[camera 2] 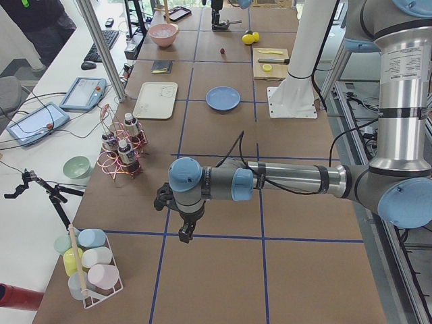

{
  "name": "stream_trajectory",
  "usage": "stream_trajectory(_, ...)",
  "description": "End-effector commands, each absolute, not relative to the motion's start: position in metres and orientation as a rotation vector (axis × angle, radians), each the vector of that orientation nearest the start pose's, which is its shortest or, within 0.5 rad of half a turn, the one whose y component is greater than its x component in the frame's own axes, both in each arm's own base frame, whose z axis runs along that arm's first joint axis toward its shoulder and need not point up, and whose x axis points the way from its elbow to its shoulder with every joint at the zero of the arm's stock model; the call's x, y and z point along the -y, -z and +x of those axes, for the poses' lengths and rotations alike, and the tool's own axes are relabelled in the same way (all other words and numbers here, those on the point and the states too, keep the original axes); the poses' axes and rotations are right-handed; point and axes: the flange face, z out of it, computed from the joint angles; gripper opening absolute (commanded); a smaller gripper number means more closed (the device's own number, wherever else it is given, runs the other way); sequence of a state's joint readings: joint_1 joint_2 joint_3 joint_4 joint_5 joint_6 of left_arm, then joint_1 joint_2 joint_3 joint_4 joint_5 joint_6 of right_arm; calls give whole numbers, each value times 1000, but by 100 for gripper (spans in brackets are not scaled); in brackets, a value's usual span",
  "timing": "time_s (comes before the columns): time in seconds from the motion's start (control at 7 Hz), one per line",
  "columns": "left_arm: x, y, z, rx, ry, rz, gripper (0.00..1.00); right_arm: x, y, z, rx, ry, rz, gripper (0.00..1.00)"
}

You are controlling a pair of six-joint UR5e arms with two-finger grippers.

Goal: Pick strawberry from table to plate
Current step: 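Lower the right gripper onto the red strawberry and close it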

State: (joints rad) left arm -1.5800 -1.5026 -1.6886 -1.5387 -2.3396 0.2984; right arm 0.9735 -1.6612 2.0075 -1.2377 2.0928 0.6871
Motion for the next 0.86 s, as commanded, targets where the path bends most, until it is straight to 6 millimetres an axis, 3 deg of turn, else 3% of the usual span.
stream_trajectory(0.0, 466, -633, -68, -758, -285, 143, 100, 412, -493, -230, 724, 101, 228, 100)
stream_trajectory(0.29, 468, -628, -68, -757, -290, 153, 100, 405, -524, -267, 732, 93, 259, 100)
stream_trajectory(0.71, 468, -627, -68, -758, -290, 155, 100, 389, -529, -288, 752, 115, 237, 100)
